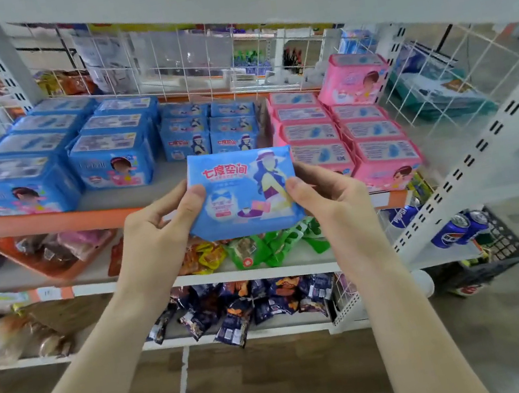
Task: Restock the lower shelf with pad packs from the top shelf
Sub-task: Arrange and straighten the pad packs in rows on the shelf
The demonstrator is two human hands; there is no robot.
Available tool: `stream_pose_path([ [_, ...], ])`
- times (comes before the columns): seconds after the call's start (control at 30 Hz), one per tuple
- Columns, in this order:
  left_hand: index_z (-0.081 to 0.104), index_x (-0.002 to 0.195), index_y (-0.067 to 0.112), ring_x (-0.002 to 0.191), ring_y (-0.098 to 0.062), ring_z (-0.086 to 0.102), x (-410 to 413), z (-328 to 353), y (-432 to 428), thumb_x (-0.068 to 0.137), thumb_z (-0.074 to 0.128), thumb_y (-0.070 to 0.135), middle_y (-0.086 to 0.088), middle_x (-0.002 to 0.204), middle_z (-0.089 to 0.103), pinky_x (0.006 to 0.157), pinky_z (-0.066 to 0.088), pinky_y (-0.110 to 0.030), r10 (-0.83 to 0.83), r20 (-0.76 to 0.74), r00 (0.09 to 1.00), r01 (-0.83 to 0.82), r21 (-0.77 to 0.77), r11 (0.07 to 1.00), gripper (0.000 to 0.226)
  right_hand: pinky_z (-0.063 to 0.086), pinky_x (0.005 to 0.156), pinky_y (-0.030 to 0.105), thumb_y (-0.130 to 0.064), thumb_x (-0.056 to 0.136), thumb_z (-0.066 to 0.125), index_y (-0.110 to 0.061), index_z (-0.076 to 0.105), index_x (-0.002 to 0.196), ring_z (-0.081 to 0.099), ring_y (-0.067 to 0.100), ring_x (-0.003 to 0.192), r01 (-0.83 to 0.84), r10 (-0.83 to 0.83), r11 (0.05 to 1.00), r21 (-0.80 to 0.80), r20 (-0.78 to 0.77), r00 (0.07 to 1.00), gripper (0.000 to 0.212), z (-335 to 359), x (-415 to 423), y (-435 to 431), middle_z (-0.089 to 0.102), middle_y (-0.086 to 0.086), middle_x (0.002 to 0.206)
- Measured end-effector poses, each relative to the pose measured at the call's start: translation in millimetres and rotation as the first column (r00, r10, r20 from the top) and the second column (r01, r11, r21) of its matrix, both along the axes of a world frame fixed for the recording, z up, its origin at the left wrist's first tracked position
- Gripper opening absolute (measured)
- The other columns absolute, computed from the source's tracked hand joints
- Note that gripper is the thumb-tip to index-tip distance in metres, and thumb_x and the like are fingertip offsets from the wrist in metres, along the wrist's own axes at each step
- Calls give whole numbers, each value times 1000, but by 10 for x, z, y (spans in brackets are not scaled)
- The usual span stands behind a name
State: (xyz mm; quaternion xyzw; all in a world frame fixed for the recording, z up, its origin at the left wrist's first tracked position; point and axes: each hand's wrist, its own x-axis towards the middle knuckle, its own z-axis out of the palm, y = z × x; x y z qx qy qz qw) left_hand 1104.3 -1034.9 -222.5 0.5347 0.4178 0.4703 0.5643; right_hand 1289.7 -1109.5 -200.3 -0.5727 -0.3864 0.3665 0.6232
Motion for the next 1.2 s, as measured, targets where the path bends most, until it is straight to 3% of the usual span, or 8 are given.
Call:
stream_pose_path([
  [0.17,70,107,31,82,-4,72,80,-88,-224,85,65,35,13,90,77,72,61,-25,22,25,999,-22,-24,999,23,58,86,35,-11,94,65,-16,70,120,72,19,100,-26,26,999,-35,-3,1000,27,-76,102,-173,77,-1,104],
  [0.33,71,105,29,79,-4,72,104,-149,-343,92,64,28,11,88,78,68,62,-27,45,2,999,-45,-41,998,15,57,73,23,-9,94,63,-20,70,116,73,13,94,-67,66,996,-57,-27,997,25,-169,147,-229,77,-4,102],
  [0.53,73,100,29,77,-4,71,80,-154,-342,94,65,25,10,87,78,65,59,-26,101,-15,995,-102,-66,993,11,55,72,24,-11,95,63,-25,72,110,73,13,92,-82,78,994,-77,-49,996,22,-265,117,-140,77,-4,104],
  [0.63,76,89,30,69,-4,67,40,-171,-300,92,67,32,11,80,77,55,54,-26,164,-61,985,-168,-79,983,10,54,74,25,-17,95,64,-32,76,90,70,10,87,-87,84,992,-92,-38,996,20,-304,83,-66,77,-8,95],
  [0.8,77,75,23,55,1,59,-49,-192,-188,92,67,36,12,64,72,46,41,-15,208,-131,969,-218,-73,973,24,47,65,16,-20,96,63,-20,75,92,66,3,75,-98,93,987,-128,-39,995,12,-371,20,133,75,-11,83],
  [1.0,79,92,22,65,3,63,-236,-241,47,92,66,38,14,76,76,56,47,-13,194,-163,967,-206,-62,977,20,49,68,16,-18,96,62,-27,74,88,67,1,76,-110,109,984,-139,-13,994,17,-416,-123,405,76,-14,84],
  [1.13,69,126,18,99,-5,71,-414,-303,277,92,69,33,10,107,76,89,57,-30,127,-196,972,-138,-46,989,37,50,75,11,-4,94,62,-34,71,94,71,-1,88,-142,149,986,-91,64,987,32,-420,-263,577,76,-18,90],
  [1.2,64,133,21,104,-2,68,-496,-324,398,90,71,31,12,116,73,92,56,-28,118,-240,964,-124,-9,992,44,48,71,4,2,92,62,-27,71,103,68,-8,85,-142,147,987,-76,76,986,32,-453,-341,676,75,-22,89],
])
